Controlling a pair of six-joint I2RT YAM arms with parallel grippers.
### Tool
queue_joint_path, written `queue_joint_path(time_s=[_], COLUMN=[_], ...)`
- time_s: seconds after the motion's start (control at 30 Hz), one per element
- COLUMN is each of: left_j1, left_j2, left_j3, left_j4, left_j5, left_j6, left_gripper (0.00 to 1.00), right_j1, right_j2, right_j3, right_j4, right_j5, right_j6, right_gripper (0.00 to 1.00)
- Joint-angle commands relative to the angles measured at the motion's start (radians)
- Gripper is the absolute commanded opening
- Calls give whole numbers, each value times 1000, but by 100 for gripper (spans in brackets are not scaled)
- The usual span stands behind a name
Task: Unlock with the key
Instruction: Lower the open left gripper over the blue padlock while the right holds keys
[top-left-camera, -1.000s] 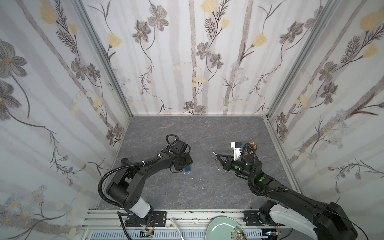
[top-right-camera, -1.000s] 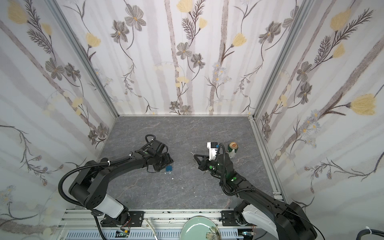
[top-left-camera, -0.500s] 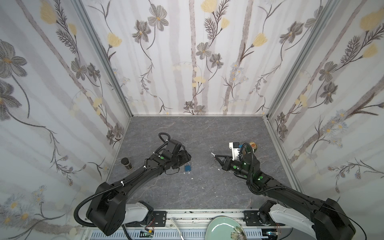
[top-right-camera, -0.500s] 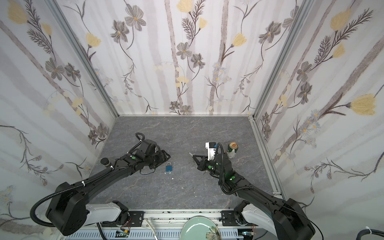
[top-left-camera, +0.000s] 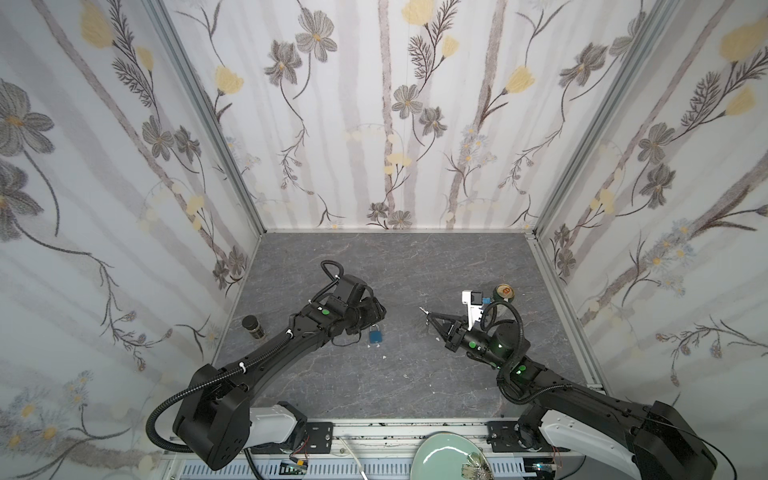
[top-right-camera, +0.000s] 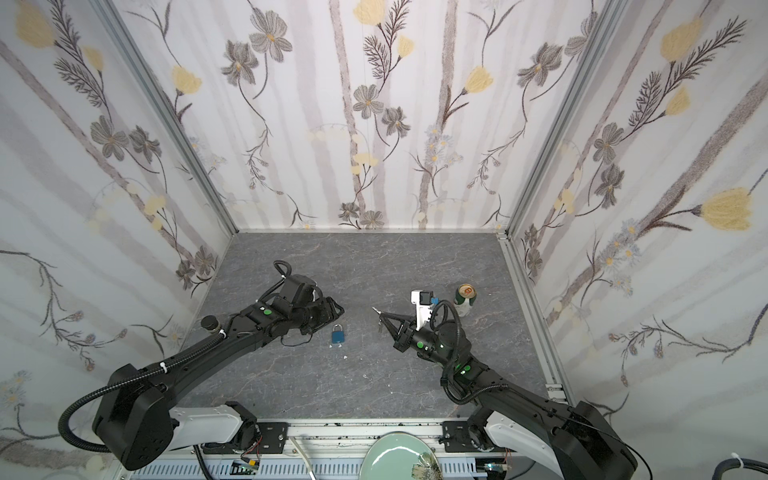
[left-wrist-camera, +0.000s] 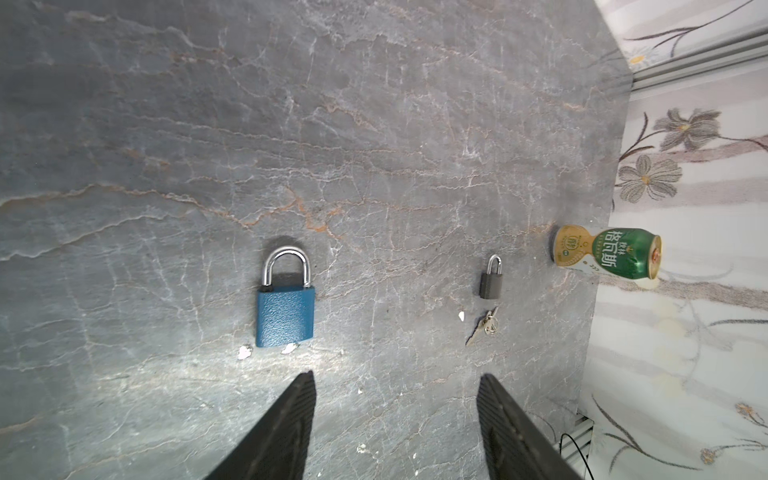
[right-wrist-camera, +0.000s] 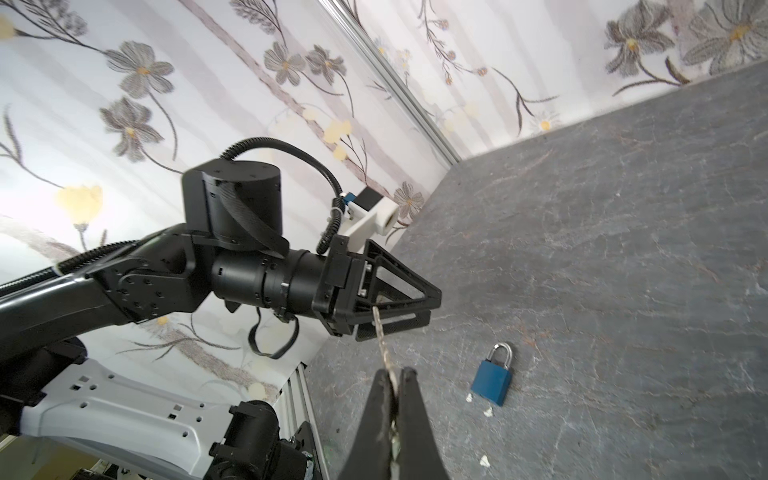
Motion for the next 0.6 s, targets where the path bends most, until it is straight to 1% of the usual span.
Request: queue_joint_path(time_s=[0.0, 0.07, 0.17, 0.27, 0.33, 0.43, 0.57], left_j1=[0, 0, 0, -1, -1, -2, -14], left_j2=[-1, 2, 5, 16, 43, 121, 218], left_j3=[-1, -5, -8, 2, 21, 66, 116], left_j4=[50, 60, 59, 2, -58, -142, -198], left_j5=[15, 18, 16, -18, -40, -49, -66], left_j6=[20, 18, 15, 13, 19, 30, 34], left_gripper=[64, 64, 64, 65, 66, 68, 69], right_j1=[4, 3, 2, 3, 3, -1, -13], right_j2=[5, 19, 29, 35, 37, 49, 55], right_j3=[10, 20, 36, 49, 64, 97, 94], right_j4=[234, 273, 240, 202, 135, -28, -96], right_j5=[-116, -160, -156, -136, -91, -16, 32], right_j6=[23, 36, 37, 37, 23, -3, 8], right_gripper=[0, 0, 0, 0, 0, 0, 0])
